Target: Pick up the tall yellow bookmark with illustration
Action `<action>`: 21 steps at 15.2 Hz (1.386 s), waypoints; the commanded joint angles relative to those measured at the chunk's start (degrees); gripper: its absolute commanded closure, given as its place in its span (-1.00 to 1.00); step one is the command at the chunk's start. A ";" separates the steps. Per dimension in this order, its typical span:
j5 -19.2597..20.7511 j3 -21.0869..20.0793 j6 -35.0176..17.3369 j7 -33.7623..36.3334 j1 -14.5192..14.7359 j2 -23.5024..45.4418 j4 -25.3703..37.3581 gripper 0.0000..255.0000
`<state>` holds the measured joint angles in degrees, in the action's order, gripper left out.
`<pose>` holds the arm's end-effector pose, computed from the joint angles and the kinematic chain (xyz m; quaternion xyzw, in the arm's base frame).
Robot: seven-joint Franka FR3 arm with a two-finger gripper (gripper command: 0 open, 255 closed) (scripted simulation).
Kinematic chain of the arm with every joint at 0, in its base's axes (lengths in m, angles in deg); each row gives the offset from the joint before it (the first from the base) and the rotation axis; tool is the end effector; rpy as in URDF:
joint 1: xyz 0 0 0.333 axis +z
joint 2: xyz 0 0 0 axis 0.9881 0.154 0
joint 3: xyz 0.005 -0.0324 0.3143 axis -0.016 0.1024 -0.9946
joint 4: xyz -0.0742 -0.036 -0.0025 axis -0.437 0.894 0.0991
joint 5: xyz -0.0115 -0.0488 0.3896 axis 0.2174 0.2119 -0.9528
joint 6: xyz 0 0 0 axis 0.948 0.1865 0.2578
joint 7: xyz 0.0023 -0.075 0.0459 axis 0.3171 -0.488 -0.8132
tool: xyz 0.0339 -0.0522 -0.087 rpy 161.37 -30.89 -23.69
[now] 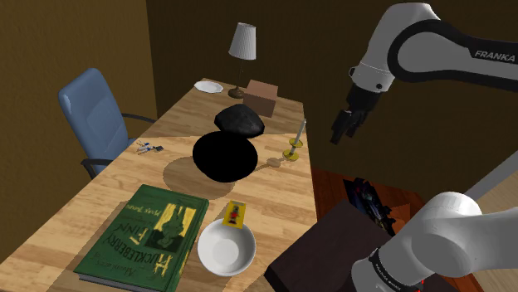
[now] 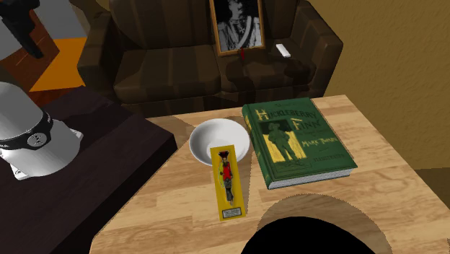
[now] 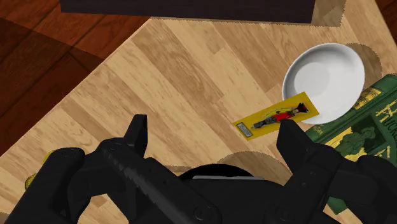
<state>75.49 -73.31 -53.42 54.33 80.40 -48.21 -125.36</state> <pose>0.3237 0.0014 0.5393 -0.9997 0.0051 0.0213 0.0122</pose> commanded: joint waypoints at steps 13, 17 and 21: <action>-9.73 -8.25 -16.66 18.31 0.97 17.73 -5.17 -1.00; -12.65 -10.41 -22.61 23.60 1.53 25.94 -4.55 -1.00; -15.27 -12.09 -28.35 28.45 2.19 34.91 -2.74 -1.00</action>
<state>61.03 -84.89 -80.32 81.35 82.31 -15.32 -128.35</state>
